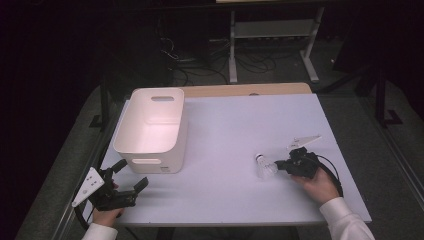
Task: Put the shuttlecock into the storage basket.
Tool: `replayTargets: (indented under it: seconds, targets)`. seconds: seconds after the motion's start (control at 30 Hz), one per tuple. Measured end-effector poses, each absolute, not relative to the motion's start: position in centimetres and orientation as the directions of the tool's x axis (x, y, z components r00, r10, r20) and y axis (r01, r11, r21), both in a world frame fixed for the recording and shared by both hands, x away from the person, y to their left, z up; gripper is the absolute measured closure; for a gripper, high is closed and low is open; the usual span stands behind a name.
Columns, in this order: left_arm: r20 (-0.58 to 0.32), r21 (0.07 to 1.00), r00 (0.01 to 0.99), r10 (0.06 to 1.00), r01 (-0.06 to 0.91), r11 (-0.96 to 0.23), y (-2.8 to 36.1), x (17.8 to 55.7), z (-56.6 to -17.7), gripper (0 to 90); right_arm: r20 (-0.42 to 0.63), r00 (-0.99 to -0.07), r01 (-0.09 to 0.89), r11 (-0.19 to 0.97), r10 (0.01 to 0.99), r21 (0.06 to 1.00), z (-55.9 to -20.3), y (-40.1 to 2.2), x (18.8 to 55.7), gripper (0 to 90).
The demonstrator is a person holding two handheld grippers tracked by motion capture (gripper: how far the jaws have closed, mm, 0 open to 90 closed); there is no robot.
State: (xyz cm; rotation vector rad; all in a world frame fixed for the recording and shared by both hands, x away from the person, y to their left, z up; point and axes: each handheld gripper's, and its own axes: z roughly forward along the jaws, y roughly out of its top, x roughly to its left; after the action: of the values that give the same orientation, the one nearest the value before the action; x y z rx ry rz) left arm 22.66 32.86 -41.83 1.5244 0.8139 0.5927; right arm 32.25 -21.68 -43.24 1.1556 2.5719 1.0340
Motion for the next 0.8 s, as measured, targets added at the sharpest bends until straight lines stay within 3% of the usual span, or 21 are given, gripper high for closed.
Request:
replayTargets:
  seconds: [0.8]
  targets:
    - [-0.089,0.989,0.623,0.777,0.148,-0.005,32.8,22.5,-41.8,0.0,0.132,-0.761,0.553,0.529,0.635,0.644,-43.0,-17.7,32.7,88.3]
